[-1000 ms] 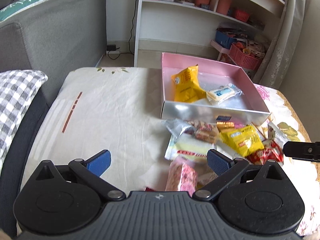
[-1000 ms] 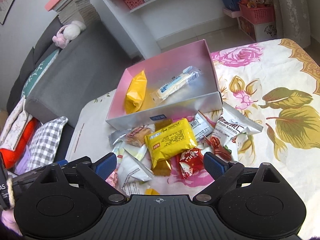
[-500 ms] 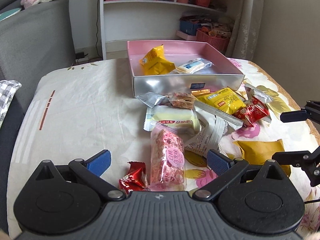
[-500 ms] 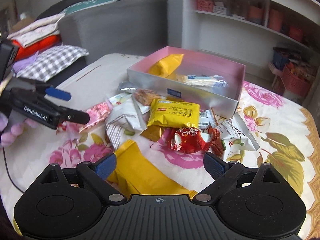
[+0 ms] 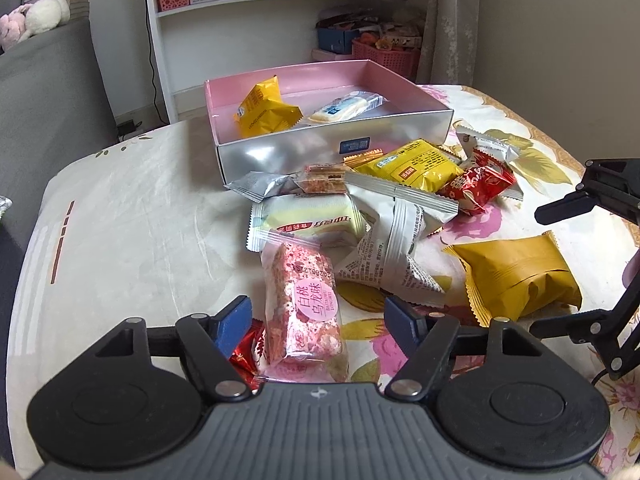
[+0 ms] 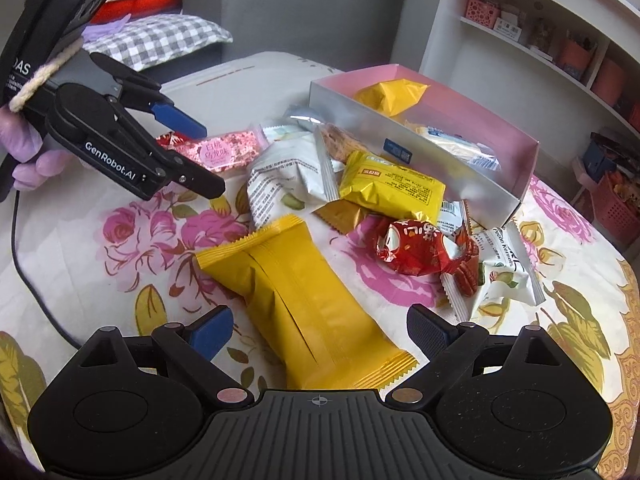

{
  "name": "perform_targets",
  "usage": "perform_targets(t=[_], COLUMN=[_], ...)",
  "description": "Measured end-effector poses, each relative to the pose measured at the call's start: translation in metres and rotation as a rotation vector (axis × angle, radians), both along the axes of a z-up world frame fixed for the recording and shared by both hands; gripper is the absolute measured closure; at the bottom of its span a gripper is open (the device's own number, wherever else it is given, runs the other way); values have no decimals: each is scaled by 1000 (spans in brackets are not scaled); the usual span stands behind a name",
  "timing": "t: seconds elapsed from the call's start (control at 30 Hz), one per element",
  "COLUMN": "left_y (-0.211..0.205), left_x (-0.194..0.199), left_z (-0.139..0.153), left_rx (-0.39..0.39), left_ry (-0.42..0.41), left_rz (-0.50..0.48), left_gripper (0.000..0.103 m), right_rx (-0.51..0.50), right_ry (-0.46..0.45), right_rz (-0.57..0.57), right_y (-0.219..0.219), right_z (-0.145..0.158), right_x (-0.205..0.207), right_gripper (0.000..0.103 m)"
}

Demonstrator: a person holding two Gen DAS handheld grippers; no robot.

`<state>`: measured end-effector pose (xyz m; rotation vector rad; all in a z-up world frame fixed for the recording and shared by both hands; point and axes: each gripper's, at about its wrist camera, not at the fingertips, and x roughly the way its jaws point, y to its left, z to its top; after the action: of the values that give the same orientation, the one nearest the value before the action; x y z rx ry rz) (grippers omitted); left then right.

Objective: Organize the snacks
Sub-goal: 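Grasp the pink nougat packet with the left tool while the right tool grasps the large yellow pastry bag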

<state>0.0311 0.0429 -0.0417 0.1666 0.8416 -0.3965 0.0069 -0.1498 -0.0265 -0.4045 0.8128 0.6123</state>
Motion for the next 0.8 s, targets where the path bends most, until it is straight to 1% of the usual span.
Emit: perform_targets(t=[0.17, 0.23, 0.37, 0.43, 0.47, 0.53, 0.63, 0.7, 0.8], left_y=[0, -1, -3, -5, -6, -8, -9, -10, -10], left_x=[2, 2, 3, 4, 4, 5, 9, 12, 15], left_z=[-2, -2, -2, -4, -4, -3, -4, -3, -1], left_rx=[25, 40, 54, 65, 71, 87, 92, 104, 94], left_ry=[3, 0, -2, 6, 5, 8, 27, 47, 71], left_rz=[15, 18, 24, 29, 30, 31, 39, 49, 76], left_gripper=[42, 45, 47, 52, 52, 57, 65, 68, 72], right_rx=[-23, -19, 4, 18, 23, 31, 32, 28, 28], right_ry=[9, 16, 41, 60, 70, 86, 113, 130, 148], right_rz=[-2, -14, -37, -49, -53, -60, -77, -100, -130], right_y=[2, 2, 2, 3, 3, 6, 10, 13, 17], right_z=[-6, -7, -7, -8, -8, -10, -11, -12, -10], right_x=[3, 6, 12, 16, 18, 21, 26, 28, 32], right_gripper=[8, 8, 8, 8, 8, 10, 10, 11, 16])
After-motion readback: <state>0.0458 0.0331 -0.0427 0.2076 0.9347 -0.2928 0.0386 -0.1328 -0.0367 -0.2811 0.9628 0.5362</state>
